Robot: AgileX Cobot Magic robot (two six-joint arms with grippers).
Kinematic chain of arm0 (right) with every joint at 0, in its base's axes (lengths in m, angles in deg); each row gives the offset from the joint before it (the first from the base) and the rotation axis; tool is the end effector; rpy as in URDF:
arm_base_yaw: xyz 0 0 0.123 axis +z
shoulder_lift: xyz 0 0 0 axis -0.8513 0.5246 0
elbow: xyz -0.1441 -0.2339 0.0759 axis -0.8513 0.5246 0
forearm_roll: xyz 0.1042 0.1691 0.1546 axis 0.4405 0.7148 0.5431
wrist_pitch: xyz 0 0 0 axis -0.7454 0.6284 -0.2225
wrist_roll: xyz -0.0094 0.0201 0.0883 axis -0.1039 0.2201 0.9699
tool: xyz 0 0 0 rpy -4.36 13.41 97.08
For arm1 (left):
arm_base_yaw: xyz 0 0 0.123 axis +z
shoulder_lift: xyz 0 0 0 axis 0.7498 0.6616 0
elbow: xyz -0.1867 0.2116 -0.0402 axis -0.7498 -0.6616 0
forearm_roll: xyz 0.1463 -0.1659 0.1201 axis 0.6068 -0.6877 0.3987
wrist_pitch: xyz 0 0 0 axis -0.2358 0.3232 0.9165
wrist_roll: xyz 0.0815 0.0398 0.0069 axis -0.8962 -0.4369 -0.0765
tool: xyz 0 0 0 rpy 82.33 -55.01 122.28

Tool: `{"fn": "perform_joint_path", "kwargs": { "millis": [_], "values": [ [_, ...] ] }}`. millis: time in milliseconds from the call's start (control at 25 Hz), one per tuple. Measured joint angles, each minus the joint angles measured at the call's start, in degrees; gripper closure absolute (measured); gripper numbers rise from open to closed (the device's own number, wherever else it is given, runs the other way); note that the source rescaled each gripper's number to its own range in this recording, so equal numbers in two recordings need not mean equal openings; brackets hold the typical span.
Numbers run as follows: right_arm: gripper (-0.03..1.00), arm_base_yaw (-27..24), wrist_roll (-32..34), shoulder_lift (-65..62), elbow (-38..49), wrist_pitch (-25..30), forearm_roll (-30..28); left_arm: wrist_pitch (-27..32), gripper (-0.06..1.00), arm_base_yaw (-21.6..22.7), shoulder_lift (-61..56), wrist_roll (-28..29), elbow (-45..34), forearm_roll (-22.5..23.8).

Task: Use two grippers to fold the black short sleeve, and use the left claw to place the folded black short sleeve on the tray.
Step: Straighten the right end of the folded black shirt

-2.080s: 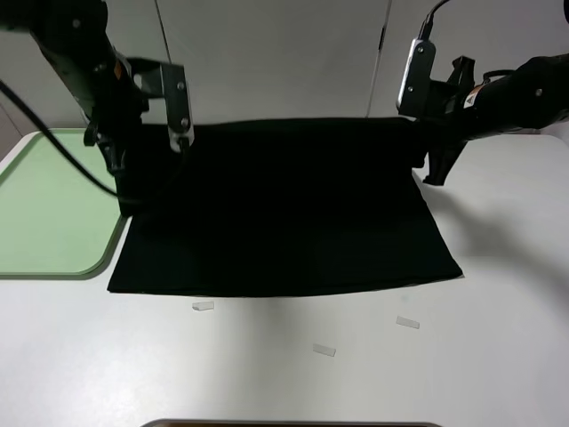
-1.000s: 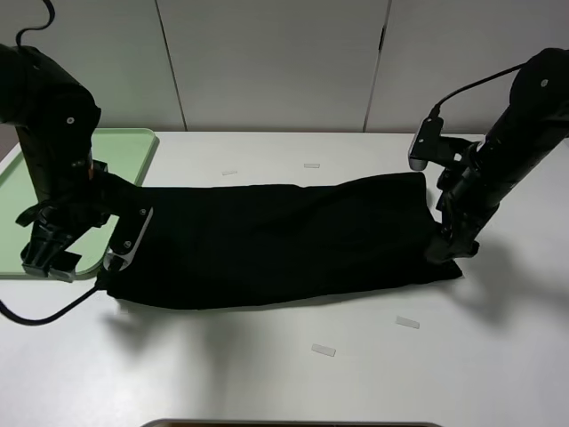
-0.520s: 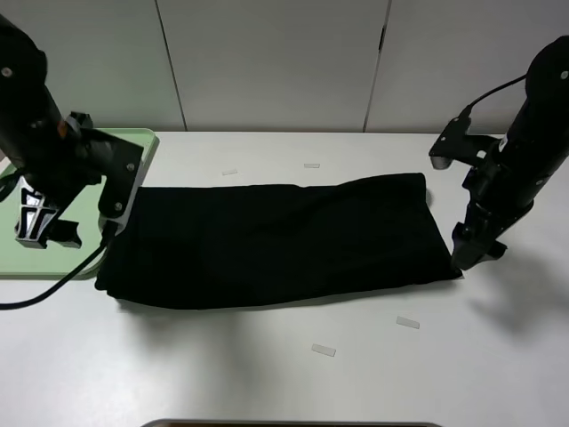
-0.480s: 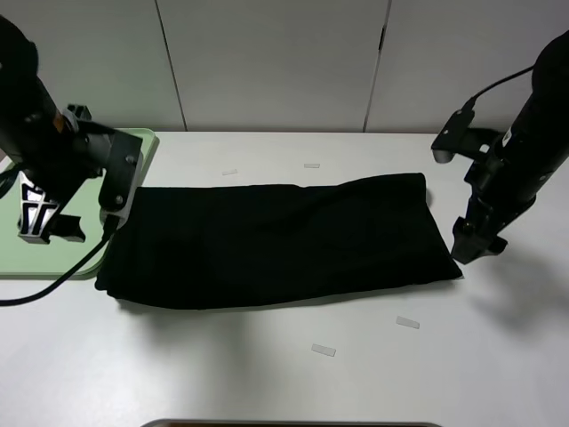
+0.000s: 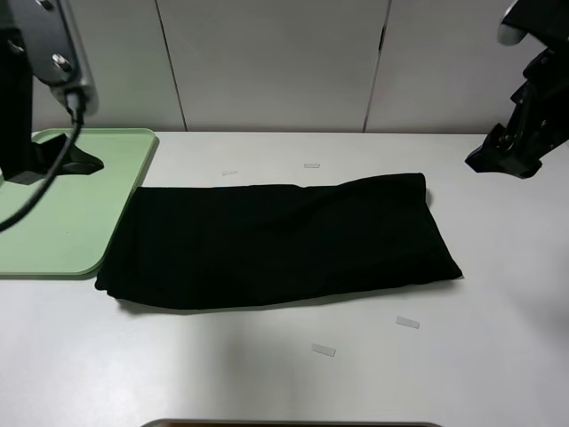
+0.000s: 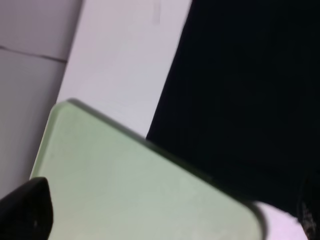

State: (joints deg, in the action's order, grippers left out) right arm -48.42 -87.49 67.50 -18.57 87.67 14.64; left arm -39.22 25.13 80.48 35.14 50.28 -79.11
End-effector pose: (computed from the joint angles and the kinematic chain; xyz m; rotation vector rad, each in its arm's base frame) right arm 0.2624 0.0452 0.2846 -1.0531 2.2856 -0.2232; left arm 0.2172 -0.0856 0.3273 1.3540 1.8740 0.3431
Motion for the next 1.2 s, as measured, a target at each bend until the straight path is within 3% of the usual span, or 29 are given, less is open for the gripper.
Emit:
{"fn": "perform_joint_path", "kwargs": {
  "millis": [400,440,560,760,920,1200],
  "values": [
    [-0.03,0.00,0.65,-12.21,0.00,0.47,7.25,5.91,-0.05,0.00,-19.02,11.48,0.00,-15.44],
    [-0.03,0.00,0.88,-13.17,0.00,0.51,8.34,7.83,-0.05,0.00,-24.58,13.31,0.00,-18.81],
    [-0.03,0.00,1.52,-15.64,0.00,0.51,11.65,11.76,-0.05,0.00,-33.36,14.00,0.00,-21.84],
    [-0.03,0.00,3.27,-17.61,0.00,0.75,16.78,16.00,-0.05,0.00,-46.52,18.42,0.00,-20.96],
    [-0.03,0.00,5.10,-17.61,0.00,2.10,20.61,22.64,-0.05,0.00,-54.51,25.08,-0.32,-15.68],
    [-0.03,0.00,6.90,-17.61,0.00,3.64,24.02,25.66,-0.05,0.00,-64.75,30.76,-8.32,-13.94]
  ]
}}
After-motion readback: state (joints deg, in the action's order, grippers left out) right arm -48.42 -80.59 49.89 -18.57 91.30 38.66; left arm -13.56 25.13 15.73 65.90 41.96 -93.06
